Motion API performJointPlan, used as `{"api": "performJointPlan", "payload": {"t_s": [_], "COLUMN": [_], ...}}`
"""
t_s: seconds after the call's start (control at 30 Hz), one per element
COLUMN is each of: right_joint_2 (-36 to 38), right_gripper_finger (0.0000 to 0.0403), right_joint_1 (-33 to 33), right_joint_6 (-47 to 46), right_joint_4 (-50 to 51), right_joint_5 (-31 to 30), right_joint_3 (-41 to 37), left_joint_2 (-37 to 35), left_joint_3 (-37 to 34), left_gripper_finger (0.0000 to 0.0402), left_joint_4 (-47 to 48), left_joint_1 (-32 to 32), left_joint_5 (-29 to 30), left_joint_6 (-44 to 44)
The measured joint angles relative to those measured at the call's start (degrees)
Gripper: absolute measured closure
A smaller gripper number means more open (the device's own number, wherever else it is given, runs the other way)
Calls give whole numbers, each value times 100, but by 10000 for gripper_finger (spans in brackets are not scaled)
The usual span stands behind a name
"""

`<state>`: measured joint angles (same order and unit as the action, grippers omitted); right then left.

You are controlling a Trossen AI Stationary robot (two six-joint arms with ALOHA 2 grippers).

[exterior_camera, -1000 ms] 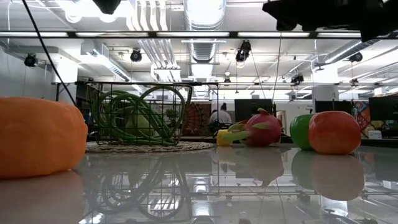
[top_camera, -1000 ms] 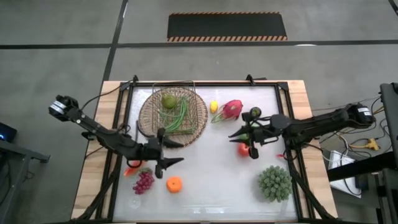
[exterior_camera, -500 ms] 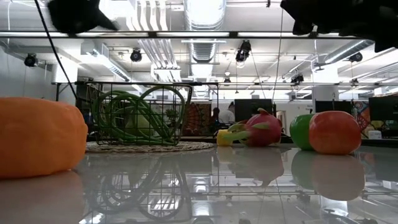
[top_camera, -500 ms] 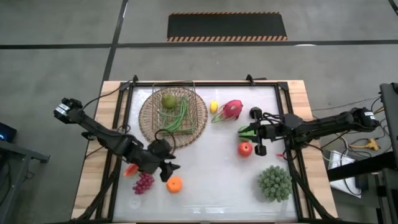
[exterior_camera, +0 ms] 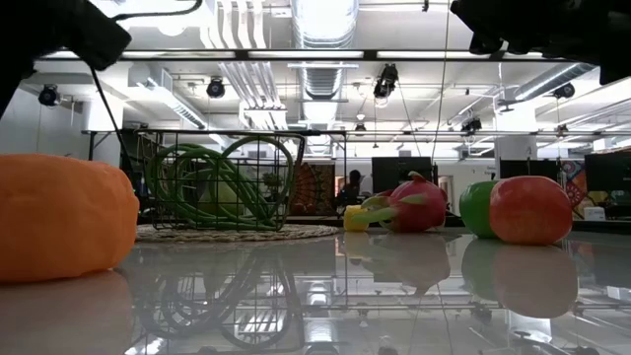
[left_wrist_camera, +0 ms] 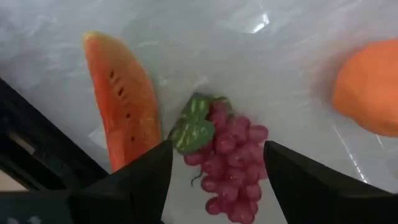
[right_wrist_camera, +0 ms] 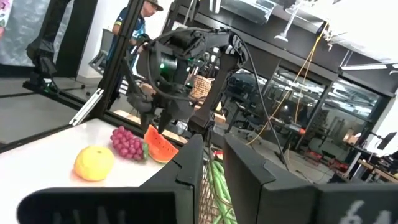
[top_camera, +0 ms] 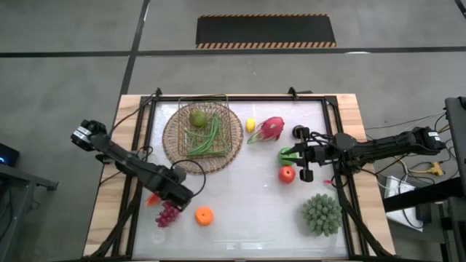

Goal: Build produce basket
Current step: Put the red watermelon into the wire basket

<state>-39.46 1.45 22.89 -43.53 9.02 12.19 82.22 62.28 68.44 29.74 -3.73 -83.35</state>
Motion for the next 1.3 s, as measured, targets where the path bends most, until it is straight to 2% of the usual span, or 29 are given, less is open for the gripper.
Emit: {"api": "performJointPlan", "payload": {"t_s": [0.13,0.23,0.33,0.43,0.87,1.03,1.3], "right_joint_2": [0,0,0,0,0,0,0], "right_gripper_finger": [351,351,351,351,351,351,351], "right_joint_1": [0,0,0,0,0,0,0], "right_joint_6": [31,74,98,114,133,136,136], "right_joint_4": [0,0,2,26,85,87,106], "right_joint_5": [0,0,0,-1,-4,-7,-9], "right_joint_3": [0,0,0,1,2,0,0], "left_joint_2": [167,260,294,262,249,249,249], "left_joint_3": [-99,-109,-175,-386,-1059,-1141,-1112], "left_gripper_finger": [167,167,167,167,172,220,356], "left_joint_4": [376,997,1274,1149,272,229,203], "left_joint_1": [-55,-55,-55,-58,-61,-59,-59], "left_joint_5": [17,32,235,426,428,358,250], "left_joint_6": [148,164,168,175,170,141,157]}}
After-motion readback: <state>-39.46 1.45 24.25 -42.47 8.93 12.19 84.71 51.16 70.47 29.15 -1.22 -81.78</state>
